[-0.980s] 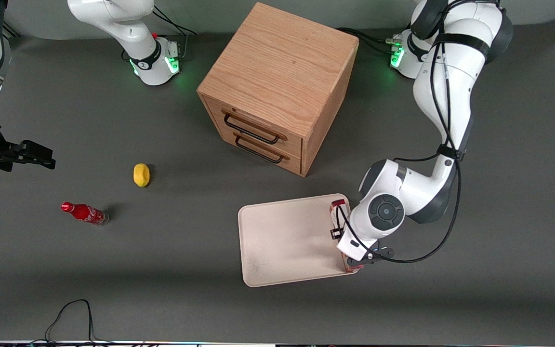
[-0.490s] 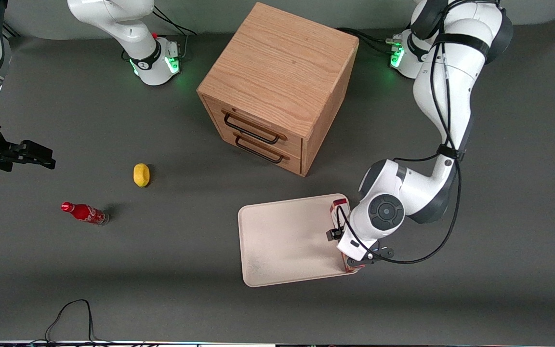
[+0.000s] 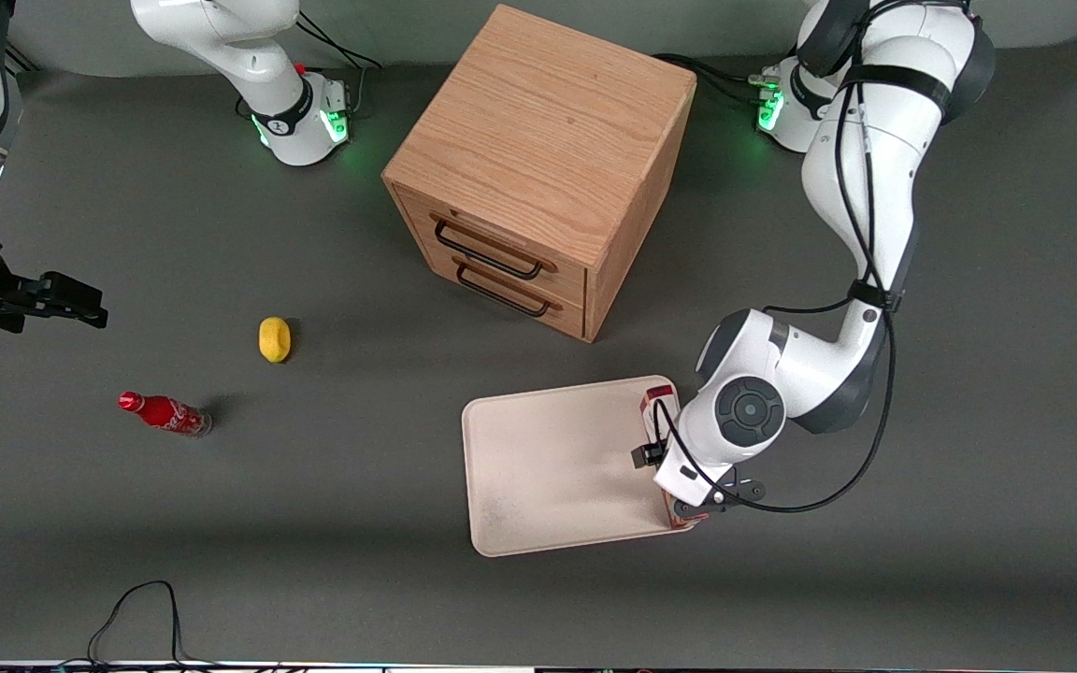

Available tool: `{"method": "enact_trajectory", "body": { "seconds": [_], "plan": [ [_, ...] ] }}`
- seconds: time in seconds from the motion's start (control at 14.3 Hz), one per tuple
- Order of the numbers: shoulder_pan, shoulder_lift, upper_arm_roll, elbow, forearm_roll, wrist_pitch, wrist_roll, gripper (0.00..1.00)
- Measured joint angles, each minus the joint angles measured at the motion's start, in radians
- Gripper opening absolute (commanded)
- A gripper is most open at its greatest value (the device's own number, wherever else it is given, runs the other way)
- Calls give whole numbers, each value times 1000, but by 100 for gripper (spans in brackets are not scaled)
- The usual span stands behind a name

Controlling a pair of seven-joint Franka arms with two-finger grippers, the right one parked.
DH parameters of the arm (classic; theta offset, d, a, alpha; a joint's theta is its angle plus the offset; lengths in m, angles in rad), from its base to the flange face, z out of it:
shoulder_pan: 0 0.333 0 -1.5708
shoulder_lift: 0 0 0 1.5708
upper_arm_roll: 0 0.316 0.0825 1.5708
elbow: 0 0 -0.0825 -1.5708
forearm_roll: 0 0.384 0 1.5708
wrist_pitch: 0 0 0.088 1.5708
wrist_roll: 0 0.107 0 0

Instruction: Place red cookie box on tray

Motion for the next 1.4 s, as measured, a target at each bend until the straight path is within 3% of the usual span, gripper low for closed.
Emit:
{"method": "enact_trajectory", "body": {
  "seconds": [0.42,0.84,1.12,1.4],
  "plan": [
    [28,-44,0,14,0,-32,-6,100],
    [88,-248,-5,0,-17,-315,32,100],
    [157,-450,1,-177,-47,-357,189,100],
    [195,-674,122,-405,-69,-360,412,100]
  ]
}}
